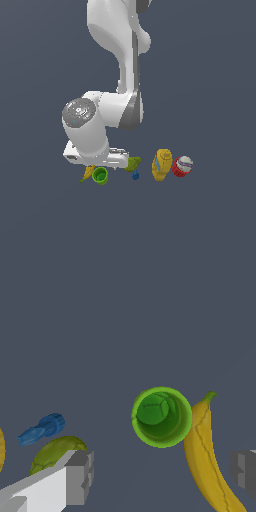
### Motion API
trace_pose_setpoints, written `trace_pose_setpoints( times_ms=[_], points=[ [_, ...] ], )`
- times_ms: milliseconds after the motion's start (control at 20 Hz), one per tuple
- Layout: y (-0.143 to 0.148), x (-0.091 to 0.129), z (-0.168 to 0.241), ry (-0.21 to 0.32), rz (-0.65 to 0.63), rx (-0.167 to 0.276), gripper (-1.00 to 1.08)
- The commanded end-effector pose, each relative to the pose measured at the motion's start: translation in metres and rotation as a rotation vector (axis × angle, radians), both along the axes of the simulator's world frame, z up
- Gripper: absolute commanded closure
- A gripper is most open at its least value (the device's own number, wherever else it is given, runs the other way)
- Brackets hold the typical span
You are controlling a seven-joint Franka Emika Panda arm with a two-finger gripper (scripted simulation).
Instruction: Pick up a designated object from a clutter of objects.
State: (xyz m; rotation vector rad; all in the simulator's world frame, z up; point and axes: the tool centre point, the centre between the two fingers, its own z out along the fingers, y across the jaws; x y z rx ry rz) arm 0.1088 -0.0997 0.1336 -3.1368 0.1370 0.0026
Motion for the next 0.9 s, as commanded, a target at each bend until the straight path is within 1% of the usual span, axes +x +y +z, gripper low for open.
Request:
trace_pose_setpoints(
  times_ms=[0, 300, 650, 850],
  points=[
    [-0.006, 0.004, -0.015, -0.002, -0.005, 0.000, -0.92],
    [-0.015, 0.009, -0.037, -0.002, -0.013, -0.002, -0.92],
    [-0.016, 0.009, -0.042, 0.000, -0.015, -0.002, -0.92],
    [-0.016, 0.009, -0.054, -0.001, -0.015, -0.002, -0.92]
  ],
)
